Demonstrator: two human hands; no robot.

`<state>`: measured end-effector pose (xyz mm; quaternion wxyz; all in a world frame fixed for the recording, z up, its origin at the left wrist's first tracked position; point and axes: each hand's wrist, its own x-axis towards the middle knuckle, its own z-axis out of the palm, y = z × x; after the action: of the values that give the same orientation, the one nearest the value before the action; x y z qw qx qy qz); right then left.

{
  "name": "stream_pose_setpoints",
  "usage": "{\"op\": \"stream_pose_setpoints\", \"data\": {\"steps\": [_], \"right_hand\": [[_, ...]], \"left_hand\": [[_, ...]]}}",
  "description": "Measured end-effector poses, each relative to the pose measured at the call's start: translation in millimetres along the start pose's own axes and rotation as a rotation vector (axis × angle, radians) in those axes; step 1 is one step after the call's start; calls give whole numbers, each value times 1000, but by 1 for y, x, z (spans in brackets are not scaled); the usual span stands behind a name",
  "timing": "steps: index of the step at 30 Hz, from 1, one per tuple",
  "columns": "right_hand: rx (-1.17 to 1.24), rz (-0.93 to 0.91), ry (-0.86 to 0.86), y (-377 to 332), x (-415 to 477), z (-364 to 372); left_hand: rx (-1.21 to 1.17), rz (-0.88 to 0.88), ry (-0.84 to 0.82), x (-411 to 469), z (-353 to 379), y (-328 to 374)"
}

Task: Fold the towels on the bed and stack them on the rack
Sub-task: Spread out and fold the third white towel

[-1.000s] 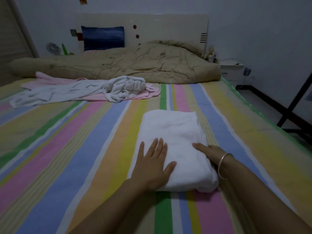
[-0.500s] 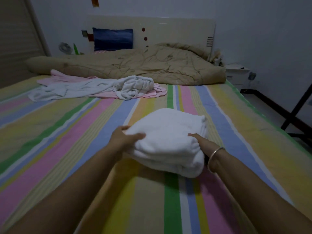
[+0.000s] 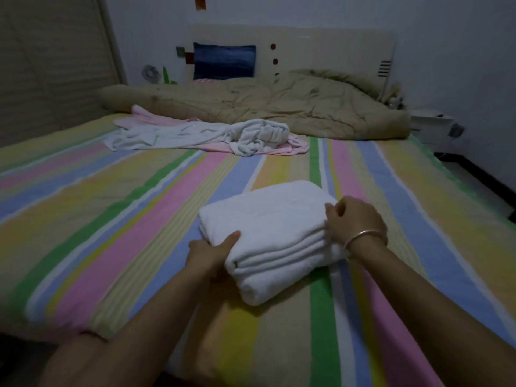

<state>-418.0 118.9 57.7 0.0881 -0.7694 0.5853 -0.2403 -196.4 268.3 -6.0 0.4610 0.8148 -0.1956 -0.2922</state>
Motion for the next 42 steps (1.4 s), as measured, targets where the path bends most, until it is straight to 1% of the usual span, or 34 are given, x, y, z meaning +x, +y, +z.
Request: {"op": "stream_pose_setpoints", "data": {"steps": [1, 2, 3, 5, 6, 7, 8, 10, 12, 13, 14, 15, 17, 19, 21, 22, 25, 26, 28, 29, 30, 31, 32, 33, 34, 35, 36, 37, 38, 40, 42], "right_hand": [[-15, 2, 60, 4, 8, 3], [-37, 51, 44, 8, 14, 4], [-41, 138, -15, 15, 22, 10], [-24, 292, -176, 30, 33, 19], [-25, 323, -238, 37, 37, 25], [-43, 304, -258, 42, 40, 29], [-81, 253, -231, 44, 40, 31], [-122, 138, -103, 45, 42, 30], [-30, 106, 4, 48, 46, 26], [10, 109, 40, 51, 49, 25], [8, 114, 49, 56, 51, 25], [-12, 121, 25, 60, 53, 26], [5, 143, -108, 68, 51, 34], [165, 192, -254, 73, 49, 41], [343, 257, -311, 80, 52, 47], [396, 276, -318, 86, 57, 53], [447, 309, -377, 85, 61, 54], [460, 316, -385, 83, 59, 53], [528, 358, -354, 78, 53, 52], [551, 378, -342, 76, 49, 52], [551, 388, -349, 72, 45, 49], [533, 378, -372, 65, 38, 47], [510, 344, -394, 56, 31, 42], [495, 302, -417, 44, 21, 37], [497, 267, -456, 32, 12, 31], [512, 260, -518, 16, 2, 29], [532, 277, -591, 3, -6, 27], [560, 308, -674, -14, -16, 33], [599, 332, -755, -31, -25, 41], [663, 367, -868, -71, -46, 56], [748, 349, -946, -119, -70, 66]], "left_hand": [[63, 12, 34, -3, -1, 3], [118, 36, 61, -8, -4, 6], [170, 75, 56, -15, -9, 10], [163, 87, -72, -25, -17, 19], [148, 57, -150, -30, -20, 24], [128, 50, -202, -33, -21, 29], [96, 65, -224, -37, -22, 35], [-70, 85, -244, -47, -18, 53], [-249, 57, -290, -53, -10, 66], [-255, 40, -321, -57, -6, 68], [-190, 27, -350, -59, -5, 65], [-66, 13, -374, -60, -5, 60], [237, -8, -399, -65, -10, 50], [432, -24, -379, -65, -15, 46], [501, -66, -387, -55, -15, 42], [477, -94, -385, -49, -11, 38], [243, -116, -316, -39, 3, 23], [138, -162, -281, -35, 6, 15], [-147, -283, -324, -35, 9, 13], [-311, -272, -320, -36, 3, 0], [-441, -90, -258, -16, 3, -17], [-446, 82, -141, 3, 5, -16], [-316, 138, 138, 15, 11, -5], [-146, 118, 345, 18, -1, 4], [-223, 81, 78, 3, -24, 12], [-293, -28, -290, -12, -59, 13], [-370, -118, -495, -22, -80, 19], [-430, -158, -584, -29, -113, 22], [-315, -203, -519, -23, -139, 18], [-227, -150, -356, -25, -182, 1], [-223, -83, -223, -28, -224, -23]]}}
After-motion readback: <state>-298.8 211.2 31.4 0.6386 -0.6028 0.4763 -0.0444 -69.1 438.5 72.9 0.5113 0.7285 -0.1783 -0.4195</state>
